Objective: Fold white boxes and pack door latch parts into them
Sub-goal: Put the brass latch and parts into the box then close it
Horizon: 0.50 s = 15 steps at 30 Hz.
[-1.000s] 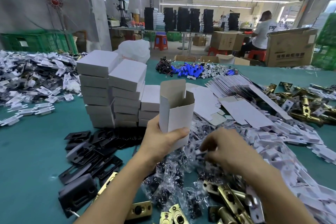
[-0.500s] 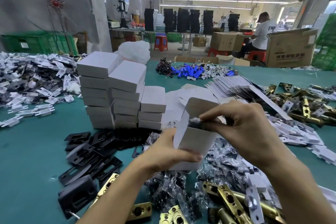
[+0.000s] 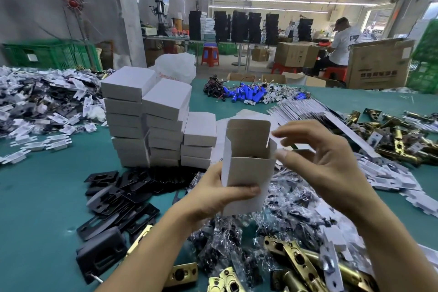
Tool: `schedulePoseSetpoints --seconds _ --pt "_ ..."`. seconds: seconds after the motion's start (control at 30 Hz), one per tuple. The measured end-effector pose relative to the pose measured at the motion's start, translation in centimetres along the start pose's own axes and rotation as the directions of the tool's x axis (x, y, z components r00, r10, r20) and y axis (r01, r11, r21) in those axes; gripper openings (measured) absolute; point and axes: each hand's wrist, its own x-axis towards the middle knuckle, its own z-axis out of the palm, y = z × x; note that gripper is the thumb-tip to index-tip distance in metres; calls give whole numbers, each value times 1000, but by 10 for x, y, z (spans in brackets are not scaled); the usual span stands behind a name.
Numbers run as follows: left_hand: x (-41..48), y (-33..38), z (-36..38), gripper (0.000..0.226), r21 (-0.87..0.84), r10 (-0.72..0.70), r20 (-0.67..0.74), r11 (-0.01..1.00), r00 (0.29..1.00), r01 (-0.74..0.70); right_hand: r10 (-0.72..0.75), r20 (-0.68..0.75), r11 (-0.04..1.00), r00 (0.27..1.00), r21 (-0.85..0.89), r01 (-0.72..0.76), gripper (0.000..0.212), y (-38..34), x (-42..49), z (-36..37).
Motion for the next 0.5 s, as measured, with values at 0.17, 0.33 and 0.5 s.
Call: schedulePoseSetpoints --seconds 0.17,0.33,0.5 --pt "-1 0 3 69 -71 -35 19 997 999 37 114 86 959 990 252 -132 40 23 -9 8" --pt "-3 0 7 32 85 -13 102 996 995 5 111 166 976 980 166 -139 14 38 -14 19" --pt "4 -4 6 67 338 286 -190 917 939 -210 108 79 993 991 42 -112 13 43 -14 16"
